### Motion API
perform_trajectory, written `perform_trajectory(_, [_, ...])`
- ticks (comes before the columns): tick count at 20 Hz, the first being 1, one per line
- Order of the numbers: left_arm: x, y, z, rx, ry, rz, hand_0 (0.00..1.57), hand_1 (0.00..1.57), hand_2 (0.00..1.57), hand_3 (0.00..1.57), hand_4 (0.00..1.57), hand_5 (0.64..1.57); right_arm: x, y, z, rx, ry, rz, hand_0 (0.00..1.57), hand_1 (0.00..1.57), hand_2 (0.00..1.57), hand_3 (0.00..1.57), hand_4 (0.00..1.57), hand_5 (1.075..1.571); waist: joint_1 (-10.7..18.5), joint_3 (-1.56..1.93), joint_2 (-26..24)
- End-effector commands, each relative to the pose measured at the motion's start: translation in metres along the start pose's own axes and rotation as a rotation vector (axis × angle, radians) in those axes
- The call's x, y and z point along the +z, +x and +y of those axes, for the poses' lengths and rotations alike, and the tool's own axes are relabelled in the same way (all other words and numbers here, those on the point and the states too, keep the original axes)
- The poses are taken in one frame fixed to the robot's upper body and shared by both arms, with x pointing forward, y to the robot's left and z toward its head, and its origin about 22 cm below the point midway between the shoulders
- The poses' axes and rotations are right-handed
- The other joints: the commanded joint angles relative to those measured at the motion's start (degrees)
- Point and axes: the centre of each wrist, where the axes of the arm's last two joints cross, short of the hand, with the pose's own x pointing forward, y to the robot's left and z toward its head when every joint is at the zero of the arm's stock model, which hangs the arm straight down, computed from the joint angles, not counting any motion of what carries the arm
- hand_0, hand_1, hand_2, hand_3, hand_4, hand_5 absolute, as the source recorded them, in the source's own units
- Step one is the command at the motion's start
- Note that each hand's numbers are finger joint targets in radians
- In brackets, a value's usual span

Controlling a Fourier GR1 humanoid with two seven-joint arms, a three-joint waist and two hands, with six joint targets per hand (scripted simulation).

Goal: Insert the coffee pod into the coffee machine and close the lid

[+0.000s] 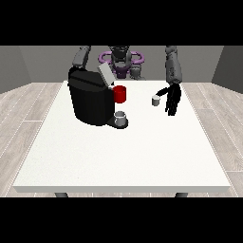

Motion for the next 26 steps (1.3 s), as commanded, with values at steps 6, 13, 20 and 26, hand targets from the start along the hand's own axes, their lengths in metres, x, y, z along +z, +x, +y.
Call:
perform_trajectory(6, [-0.019,0.004,-0.009,-0.090,-0.079,0.024,0.00,0.00,0.00,0.00,0.00,1.571,-0.013,-0.011,-0.006,0.023,-0.007,-0.014,0.00,0.00,0.00,0.00,0.32,1.571,0.89,0.01,1.28])
perform_trajectory(13, [-0.017,-0.010,-0.015,-0.070,-0.130,0.061,0.00,0.00,0.19,0.00,0.00,1.571,-0.011,-0.009,-0.006,0.015,-0.030,0.044,0.00,0.00,0.00,0.00,0.41,1.571,0.00,-0.01,-0.25])
perform_trajectory(20, [-0.027,0.018,-0.039,-0.163,-0.138,-0.024,1.07,1.07,1.15,1.08,0.00,1.571,-0.015,-0.026,-0.015,0.020,-0.069,0.077,0.00,0.00,0.00,0.00,0.40,1.571,1.97,0.04,-2.36])
perform_trajectory(26, [-0.021,0.020,-0.078,-0.203,-0.186,-0.023,1.21,1.21,1.22,1.09,0.00,1.571,0.004,-0.044,-0.016,-0.002,-0.057,0.139,0.00,0.00,0.00,0.00,0.33,1.571,0.86,0.05,-5.30])
